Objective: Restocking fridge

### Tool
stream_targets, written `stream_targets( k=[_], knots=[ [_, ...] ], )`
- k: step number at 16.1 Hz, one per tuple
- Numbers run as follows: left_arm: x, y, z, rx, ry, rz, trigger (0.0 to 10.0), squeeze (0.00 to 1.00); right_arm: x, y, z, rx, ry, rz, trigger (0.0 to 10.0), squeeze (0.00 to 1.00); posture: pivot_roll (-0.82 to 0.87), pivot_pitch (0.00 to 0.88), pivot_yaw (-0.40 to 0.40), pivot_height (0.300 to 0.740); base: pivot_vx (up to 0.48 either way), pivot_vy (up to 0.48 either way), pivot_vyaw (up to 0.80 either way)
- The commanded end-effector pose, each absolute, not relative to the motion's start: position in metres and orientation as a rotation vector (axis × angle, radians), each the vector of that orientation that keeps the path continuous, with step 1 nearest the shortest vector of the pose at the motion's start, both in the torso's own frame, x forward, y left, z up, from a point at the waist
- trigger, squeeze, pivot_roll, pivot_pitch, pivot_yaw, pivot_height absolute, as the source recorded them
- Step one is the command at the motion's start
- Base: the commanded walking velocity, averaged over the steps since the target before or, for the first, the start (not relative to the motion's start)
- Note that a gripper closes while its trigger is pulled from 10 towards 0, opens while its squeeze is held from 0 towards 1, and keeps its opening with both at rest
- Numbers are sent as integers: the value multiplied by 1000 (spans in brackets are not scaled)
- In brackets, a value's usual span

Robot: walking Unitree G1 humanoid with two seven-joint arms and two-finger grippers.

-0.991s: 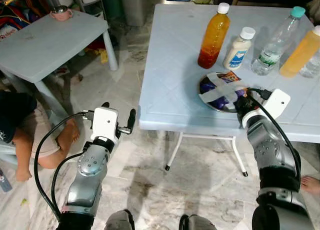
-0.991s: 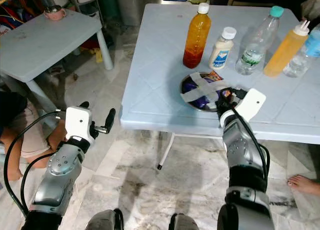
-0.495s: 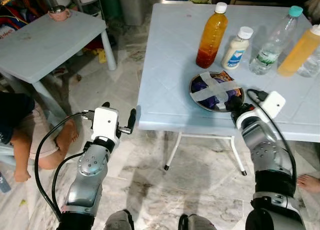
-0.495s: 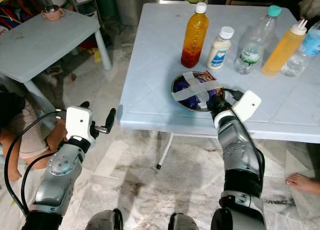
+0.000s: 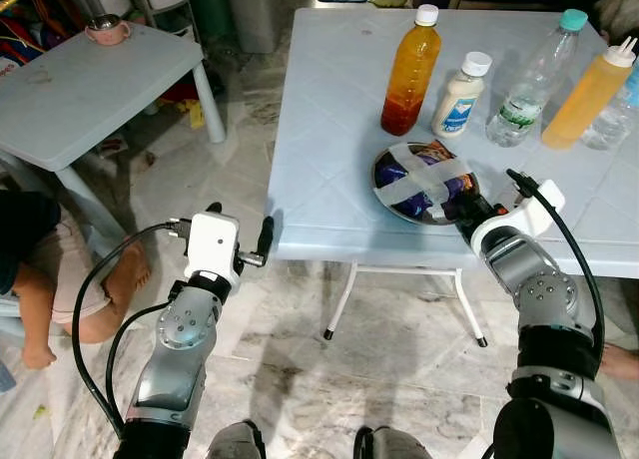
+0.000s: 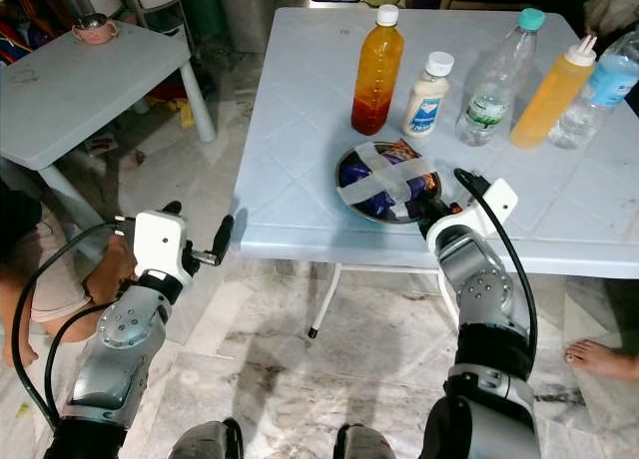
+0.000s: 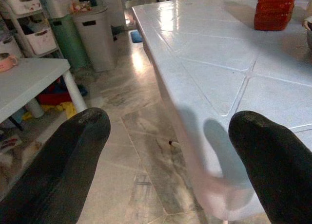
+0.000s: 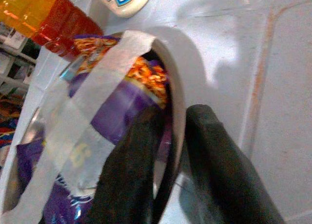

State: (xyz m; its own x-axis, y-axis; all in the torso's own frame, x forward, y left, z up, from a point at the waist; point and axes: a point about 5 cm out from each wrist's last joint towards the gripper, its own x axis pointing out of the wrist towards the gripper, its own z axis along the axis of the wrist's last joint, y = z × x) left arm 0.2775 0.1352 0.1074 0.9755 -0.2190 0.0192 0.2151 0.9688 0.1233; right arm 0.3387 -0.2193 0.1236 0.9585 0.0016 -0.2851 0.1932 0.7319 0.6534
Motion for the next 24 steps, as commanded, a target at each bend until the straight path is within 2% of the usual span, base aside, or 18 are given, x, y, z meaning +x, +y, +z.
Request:
stream_targets(
  k=[1,11,16,20,24],
  knots=[
    [277,135,106,130,-30,-226,10000,0,336,-219,107,738,372,-133,0,0,61,117,20,740,0,0,0],
    [279,134,106,131,-35,-219,10000,0,337,-228,109,748,352,-221,0,0,59,118,20,740,0,0,0],
    [285,146,108,157,-15,-148,10000,0,333,-216,135,831,140,-231,0,0,60,129,14,740,0,0,0],
    [283,139,103,148,1,-140,10000,0,316,-202,129,708,90,-217,0,0,48,127,12,740,0,0,0],
    [285,138,103,146,8,-138,10000,0,307,-202,132,631,13,-258,0,0,39,126,14,740,-208,0,0]
  ],
)
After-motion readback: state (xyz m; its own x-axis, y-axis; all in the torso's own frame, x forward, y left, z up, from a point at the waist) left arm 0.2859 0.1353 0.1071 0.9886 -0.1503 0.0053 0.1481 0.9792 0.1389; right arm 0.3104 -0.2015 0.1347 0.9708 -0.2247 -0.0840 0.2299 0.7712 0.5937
